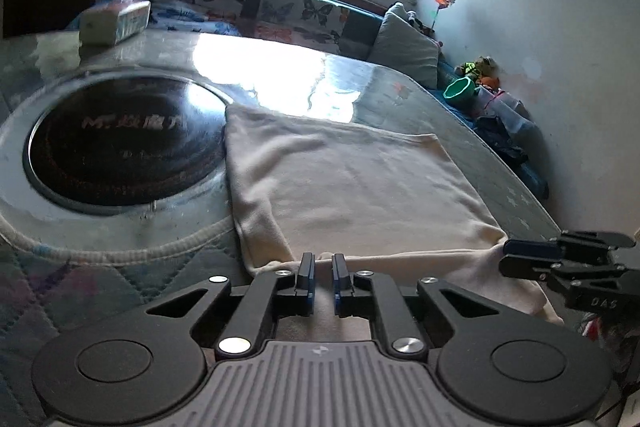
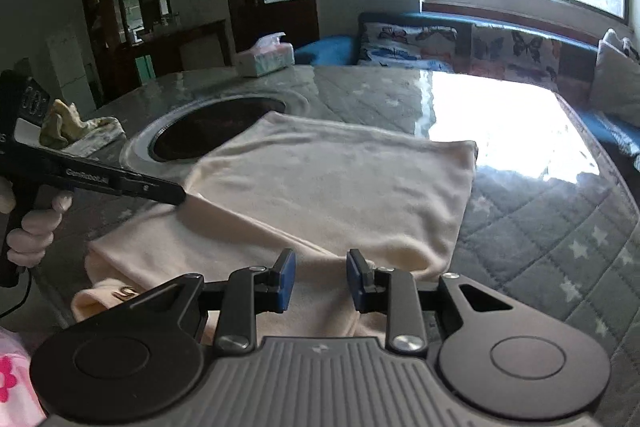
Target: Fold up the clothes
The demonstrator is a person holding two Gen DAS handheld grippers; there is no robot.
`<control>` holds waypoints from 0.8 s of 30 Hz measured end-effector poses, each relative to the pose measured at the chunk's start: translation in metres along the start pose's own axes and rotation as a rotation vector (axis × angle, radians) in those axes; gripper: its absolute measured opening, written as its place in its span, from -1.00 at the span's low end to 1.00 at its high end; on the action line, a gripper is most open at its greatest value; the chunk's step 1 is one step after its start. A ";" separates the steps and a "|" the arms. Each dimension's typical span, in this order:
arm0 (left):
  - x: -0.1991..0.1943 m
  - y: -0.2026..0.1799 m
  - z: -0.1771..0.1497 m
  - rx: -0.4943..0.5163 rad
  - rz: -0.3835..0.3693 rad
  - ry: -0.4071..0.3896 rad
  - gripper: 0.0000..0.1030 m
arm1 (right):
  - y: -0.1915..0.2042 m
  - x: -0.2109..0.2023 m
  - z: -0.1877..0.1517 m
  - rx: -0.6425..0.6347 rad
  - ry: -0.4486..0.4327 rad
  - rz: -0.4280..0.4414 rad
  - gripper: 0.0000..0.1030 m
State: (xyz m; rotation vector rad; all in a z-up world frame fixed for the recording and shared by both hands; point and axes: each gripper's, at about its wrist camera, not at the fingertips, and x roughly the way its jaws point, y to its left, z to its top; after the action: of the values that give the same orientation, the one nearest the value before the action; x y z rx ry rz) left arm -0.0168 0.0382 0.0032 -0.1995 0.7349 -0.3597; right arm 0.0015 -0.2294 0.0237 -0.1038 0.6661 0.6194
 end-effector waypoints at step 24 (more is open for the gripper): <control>-0.045 -0.038 -0.042 0.290 -0.020 0.076 -0.42 | 0.032 -0.026 -0.027 -0.143 0.051 0.029 -0.38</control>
State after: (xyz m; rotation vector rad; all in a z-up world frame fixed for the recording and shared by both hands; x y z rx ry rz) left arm -0.0859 0.0187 0.0122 0.0810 0.7468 -0.4900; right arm -0.0469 -0.2237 0.0215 -0.2436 0.6728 0.6944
